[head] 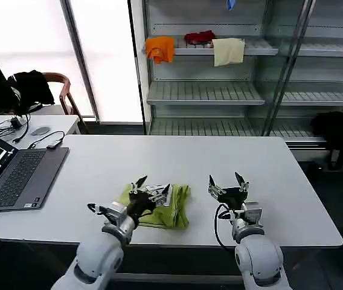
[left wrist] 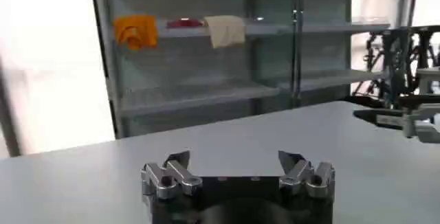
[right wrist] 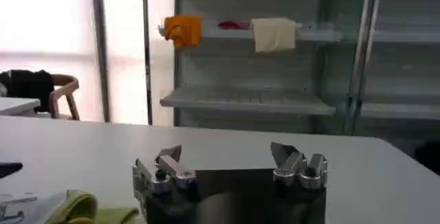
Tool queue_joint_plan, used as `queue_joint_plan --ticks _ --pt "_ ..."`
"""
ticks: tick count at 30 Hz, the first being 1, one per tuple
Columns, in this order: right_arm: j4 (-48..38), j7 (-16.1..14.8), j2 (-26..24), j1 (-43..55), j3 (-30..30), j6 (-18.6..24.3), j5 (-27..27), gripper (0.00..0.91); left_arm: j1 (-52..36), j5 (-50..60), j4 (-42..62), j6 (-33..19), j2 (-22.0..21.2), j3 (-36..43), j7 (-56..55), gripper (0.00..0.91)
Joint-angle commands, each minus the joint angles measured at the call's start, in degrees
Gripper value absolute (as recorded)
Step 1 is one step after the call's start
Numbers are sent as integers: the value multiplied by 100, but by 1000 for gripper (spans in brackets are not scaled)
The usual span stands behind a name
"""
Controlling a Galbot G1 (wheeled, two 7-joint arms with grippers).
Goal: Fold and organize the clothes.
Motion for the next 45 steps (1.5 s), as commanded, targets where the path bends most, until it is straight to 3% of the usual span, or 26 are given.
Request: queue_joint_plan --ticks 1,5,11,22,35,38,42,44,45 --pt "-92 -652 17 52 -348 60 13 907 361 -361 365 -385 380 -1621 269 907" --pt "-381 -794 81 217 -614 -35 -71 907 462 -291 617 -483 320 -1696 326 907" --pt "-797 -707 207 429 -878 -65 -257 907 692 -219 760 -516 261 -1743 413 907" --pt "-810 -564 214 380 -729 13 -210 907 1295 -899 488 -268 16 -1483 460 907" --pt "-615 -500 151 401 -571 26 -142 907 1336 -694 626 -294 -27 -1341 454 907" --pt "-627 -473 149 424 -538 29 -113 907 1337 -690 618 -299 -46 -1312 492 816" --pt "-615 -446 136 423 -524 36 -111 907 1247 -716 675 -272 -90 -1266 503 564" --pt "-607 -434 130 414 -522 39 -115 907 1202 -768 698 -258 -97 -1261 505 322" --pt "-606 -422 128 407 -522 44 -123 907 1160 -866 708 -220 -101 -1262 496 272"
